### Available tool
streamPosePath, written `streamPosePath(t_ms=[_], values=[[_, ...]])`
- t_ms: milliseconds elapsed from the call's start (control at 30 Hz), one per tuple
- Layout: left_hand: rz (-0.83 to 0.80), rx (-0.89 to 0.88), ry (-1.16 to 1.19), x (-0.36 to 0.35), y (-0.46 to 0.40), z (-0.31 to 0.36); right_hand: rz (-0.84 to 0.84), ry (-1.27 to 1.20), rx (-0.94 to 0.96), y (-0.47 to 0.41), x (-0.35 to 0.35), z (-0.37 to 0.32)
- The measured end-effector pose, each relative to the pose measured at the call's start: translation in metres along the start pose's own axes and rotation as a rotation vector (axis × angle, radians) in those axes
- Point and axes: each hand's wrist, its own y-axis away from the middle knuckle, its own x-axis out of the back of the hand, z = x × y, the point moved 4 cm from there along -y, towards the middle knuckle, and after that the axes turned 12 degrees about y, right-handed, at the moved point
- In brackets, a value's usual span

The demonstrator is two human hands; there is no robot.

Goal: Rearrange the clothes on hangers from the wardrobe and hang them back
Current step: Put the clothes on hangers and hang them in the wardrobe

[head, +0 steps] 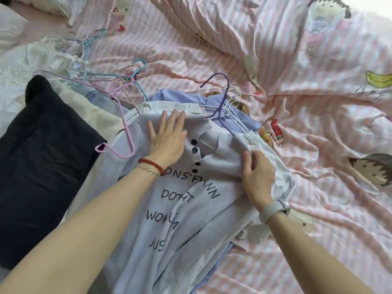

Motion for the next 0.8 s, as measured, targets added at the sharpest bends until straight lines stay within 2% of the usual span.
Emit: streamPosePath(t_ms=[133,233,333,533,667,800], values=[[0.104,-0.119,0.019,0.021,-0.002,0.012,0.056,0.027,0.020,0.001,0.012,0.008],[0.094,-0.142,0.092,0.028,0.020,0.029,0.078,0.099,-0.011,-0.007,0.023,0.015],[0.045,-0.046,0.196,0.026,0.058,0.035,0.037,0.133,0.010,-0.006,0.029,0.014],[-0.007,0.165,0.565,0.014,0.151,0.000,-0.002,0.192,0.331,0.025,0.044,-0.016],[0.246,0.239,0.621,0.034,0.214,-0.032,0.017,0.184,0.532,0.056,0.057,-0.067],[0.526,0.317,0.637,0.063,0.281,-0.075,-0.065,0.140,0.758,0.100,0.062,-0.131]])
